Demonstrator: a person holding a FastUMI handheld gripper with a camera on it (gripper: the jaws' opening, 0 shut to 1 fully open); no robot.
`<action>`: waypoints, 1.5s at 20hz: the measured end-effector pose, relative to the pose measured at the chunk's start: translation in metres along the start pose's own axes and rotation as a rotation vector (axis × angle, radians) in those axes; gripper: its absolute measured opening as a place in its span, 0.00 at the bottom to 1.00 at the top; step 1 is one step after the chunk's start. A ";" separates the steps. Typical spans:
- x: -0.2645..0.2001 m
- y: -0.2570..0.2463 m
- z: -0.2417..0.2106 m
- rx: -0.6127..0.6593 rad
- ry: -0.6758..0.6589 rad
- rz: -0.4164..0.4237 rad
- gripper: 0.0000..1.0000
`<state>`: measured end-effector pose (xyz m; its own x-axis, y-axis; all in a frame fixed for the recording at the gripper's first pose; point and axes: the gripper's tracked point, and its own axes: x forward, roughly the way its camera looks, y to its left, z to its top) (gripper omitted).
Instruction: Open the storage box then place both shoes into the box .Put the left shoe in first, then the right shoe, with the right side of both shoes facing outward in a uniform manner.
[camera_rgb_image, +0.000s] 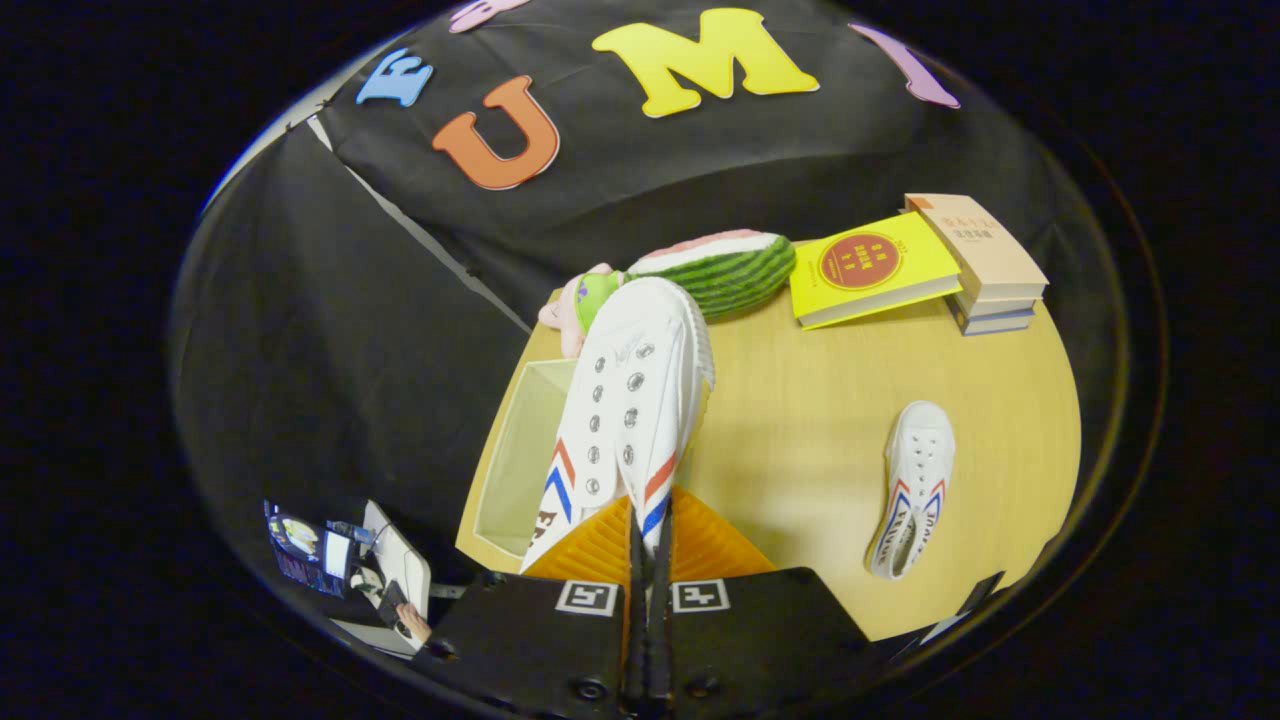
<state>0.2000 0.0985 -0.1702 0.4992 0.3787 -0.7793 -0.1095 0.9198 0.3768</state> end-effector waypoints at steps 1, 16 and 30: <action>0.009 0.011 0.000 0.025 -0.010 0.005 0.06; 0.146 0.108 -0.055 -0.037 0.054 -0.008 0.06; 0.180 0.113 -0.062 0.025 0.008 0.033 0.07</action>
<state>0.2244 0.2769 -0.2986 0.4891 0.4095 -0.7701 -0.1043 0.9041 0.4145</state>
